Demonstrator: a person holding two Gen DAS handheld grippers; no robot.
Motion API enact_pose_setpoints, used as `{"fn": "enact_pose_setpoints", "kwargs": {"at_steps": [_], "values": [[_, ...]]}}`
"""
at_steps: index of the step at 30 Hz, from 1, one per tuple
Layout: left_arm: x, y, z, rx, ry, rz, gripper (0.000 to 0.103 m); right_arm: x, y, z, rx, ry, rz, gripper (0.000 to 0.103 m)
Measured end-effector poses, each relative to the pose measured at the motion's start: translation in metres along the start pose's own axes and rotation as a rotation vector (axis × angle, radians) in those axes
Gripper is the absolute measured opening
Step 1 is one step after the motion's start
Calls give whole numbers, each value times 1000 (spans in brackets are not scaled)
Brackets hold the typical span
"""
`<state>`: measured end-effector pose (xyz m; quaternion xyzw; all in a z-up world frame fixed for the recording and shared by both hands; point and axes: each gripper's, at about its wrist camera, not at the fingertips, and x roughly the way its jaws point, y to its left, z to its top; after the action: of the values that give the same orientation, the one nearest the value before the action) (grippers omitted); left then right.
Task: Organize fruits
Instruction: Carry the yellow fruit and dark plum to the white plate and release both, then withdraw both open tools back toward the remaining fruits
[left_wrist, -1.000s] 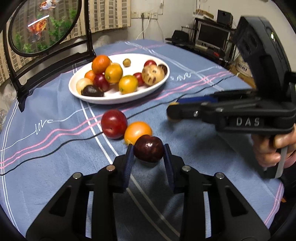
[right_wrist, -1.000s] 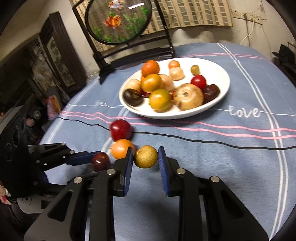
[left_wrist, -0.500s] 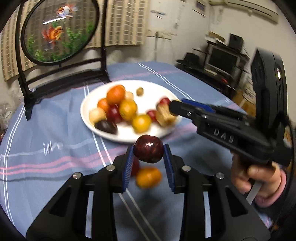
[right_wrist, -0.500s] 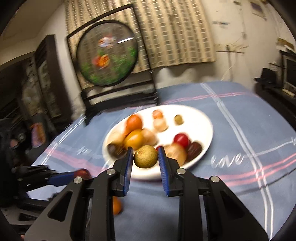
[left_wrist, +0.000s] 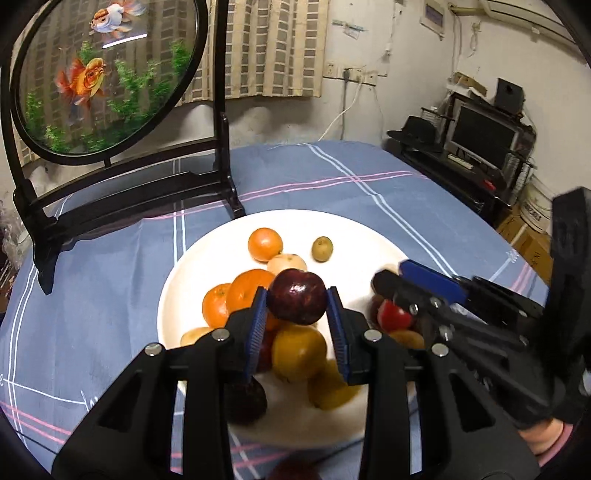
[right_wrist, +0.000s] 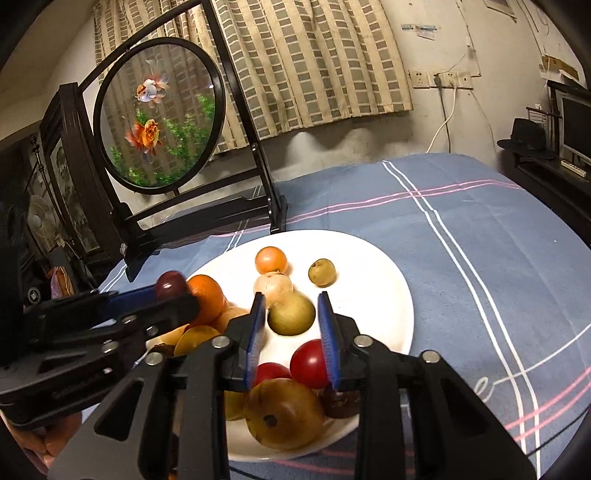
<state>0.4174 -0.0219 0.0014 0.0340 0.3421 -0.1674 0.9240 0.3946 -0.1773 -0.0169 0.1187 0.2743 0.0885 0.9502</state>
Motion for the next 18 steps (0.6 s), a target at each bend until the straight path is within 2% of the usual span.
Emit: {"fn": "enact_pose_setpoints", "kwargs": {"at_steps": [1,3,7,9,12,18], "values": [[2,2,0,-10,-5,17,47,2,-1,0,0,3,-16,41],[-1,7,0,-33,-30,42,72,-2,-4,0,2,-3,-20,44],[-23,15,-2,-74,-60,84,82,-15,-3,2,6,-22,-5,44],[-35,17,-8,-78,-68,113,92,-23,2,1,-1,-33,4,45],[-54,16,-21,-60,-79,155,96,-38,9,-3,-15,-47,3,48],[-75,13,-55,-50,-53,159,96,-66,21,-23,-61,-47,-5,52]]}}
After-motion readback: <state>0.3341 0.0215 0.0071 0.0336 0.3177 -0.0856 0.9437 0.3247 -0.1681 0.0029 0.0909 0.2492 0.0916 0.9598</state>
